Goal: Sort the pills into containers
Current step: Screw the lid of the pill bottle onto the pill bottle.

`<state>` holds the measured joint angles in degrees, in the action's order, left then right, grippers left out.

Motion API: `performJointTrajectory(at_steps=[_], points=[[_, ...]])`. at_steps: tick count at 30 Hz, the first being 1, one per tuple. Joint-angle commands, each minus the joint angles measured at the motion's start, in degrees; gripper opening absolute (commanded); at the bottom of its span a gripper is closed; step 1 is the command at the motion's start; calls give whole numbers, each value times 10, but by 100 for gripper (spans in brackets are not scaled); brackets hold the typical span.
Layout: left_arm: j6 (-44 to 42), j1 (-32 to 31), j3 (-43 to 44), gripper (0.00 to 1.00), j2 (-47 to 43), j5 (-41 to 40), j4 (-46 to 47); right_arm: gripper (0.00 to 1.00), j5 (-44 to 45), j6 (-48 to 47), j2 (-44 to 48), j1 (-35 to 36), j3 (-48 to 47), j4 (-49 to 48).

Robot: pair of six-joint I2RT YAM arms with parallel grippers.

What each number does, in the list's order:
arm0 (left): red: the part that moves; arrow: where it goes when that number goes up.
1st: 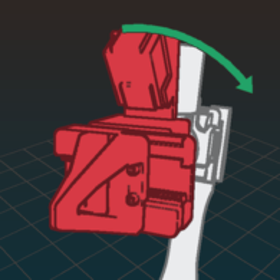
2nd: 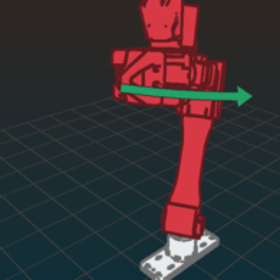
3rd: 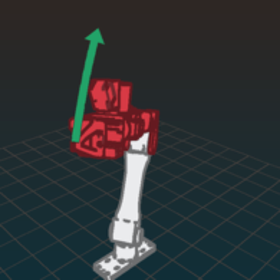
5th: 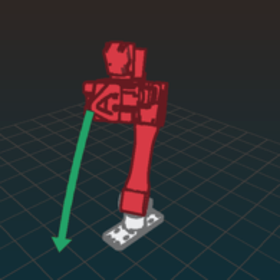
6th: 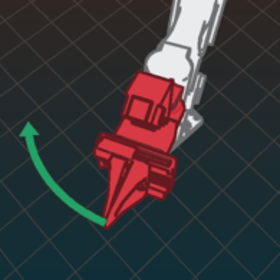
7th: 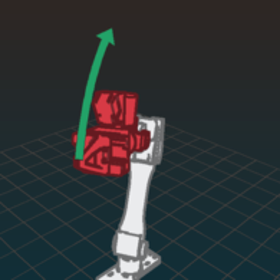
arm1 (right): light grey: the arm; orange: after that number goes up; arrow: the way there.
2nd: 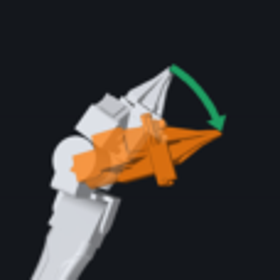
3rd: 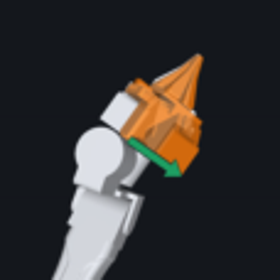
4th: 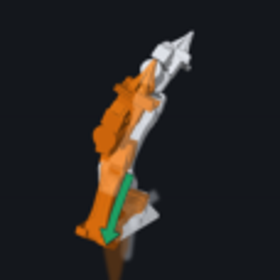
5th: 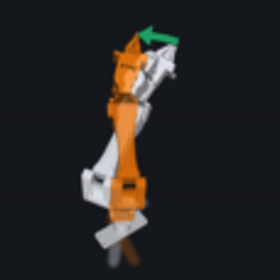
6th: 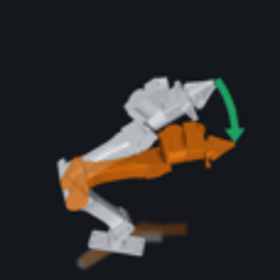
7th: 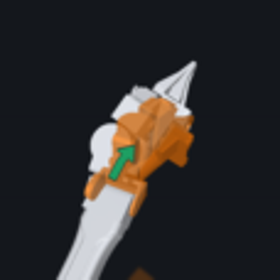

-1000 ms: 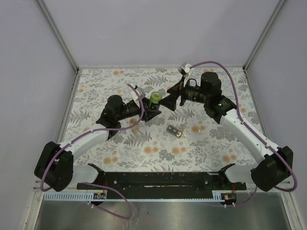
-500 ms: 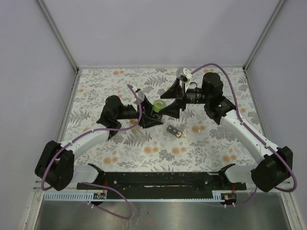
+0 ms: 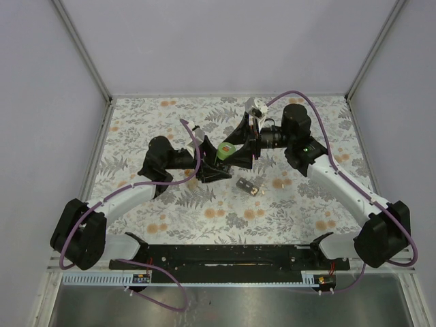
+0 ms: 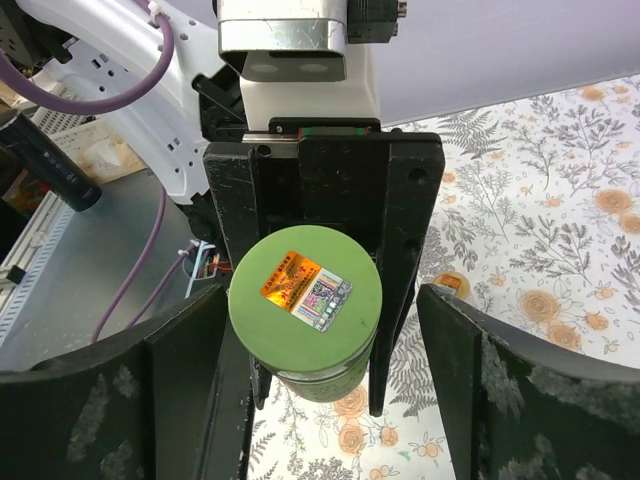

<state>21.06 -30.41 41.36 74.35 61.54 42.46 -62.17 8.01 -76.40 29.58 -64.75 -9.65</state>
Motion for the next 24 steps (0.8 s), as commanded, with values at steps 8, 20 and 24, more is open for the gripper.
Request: performJointTrajectory(at_steps=[8,20,24], points=[[9,0,-4,0,1,17,54,95,-11,13,6,8,-4,-35],[10,-2,-7,0,5,21,54,98,-10,17,5,7,-9,-35],[9,-4,-7,0,5,20,57,94,-12,16,3,8,-10,-34]])
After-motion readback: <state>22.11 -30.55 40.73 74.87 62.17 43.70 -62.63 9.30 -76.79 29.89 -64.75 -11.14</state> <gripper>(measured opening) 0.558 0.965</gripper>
